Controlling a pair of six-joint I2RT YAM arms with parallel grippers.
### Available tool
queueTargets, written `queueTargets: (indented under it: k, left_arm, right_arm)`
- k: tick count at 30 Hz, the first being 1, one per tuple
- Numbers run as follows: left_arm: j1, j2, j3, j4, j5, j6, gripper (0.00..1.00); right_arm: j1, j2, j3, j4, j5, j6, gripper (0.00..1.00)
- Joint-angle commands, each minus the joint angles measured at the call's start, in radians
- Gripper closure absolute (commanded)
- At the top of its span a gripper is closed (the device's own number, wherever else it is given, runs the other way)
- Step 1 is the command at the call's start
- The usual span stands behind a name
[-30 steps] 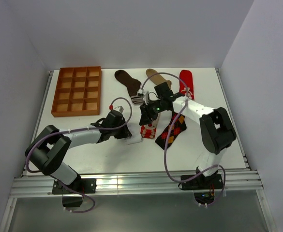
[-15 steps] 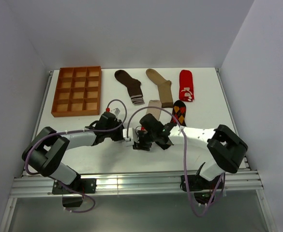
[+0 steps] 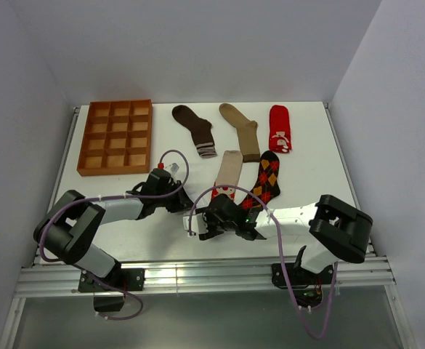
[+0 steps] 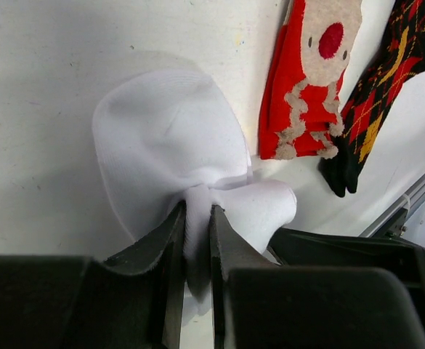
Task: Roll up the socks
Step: Roll the sock at the center of the board.
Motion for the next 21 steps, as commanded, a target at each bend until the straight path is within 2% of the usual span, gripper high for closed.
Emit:
queueTargets:
  k: [1,5,18,21]
  left_arm:
    - [-0.007,0.065,-0.051,-0.204,-0.004,0.040,1.00]
    - [-0.007,0.064,-0.051,-0.202,-0.002,0.040,1.00]
    - [-0.006,0.057,-0.051,-0.202,0.005,0.042,1.00]
    - [-0.006,0.056,-0.053,-0.204,0.014,0.042,1.00]
  right_arm:
    - [0.011,-0.050,-0.009,0.132,0.056,-0.030,0.41]
    - [0.016,-0.033,-0.023,0.169,0.055,-0.042,0.40]
    - [0.039,0.069,0.036,0.134,0.046,-0.056,0.41]
    - [0.040,0.121,0.054,0.148,0.065,-0.061,0.45]
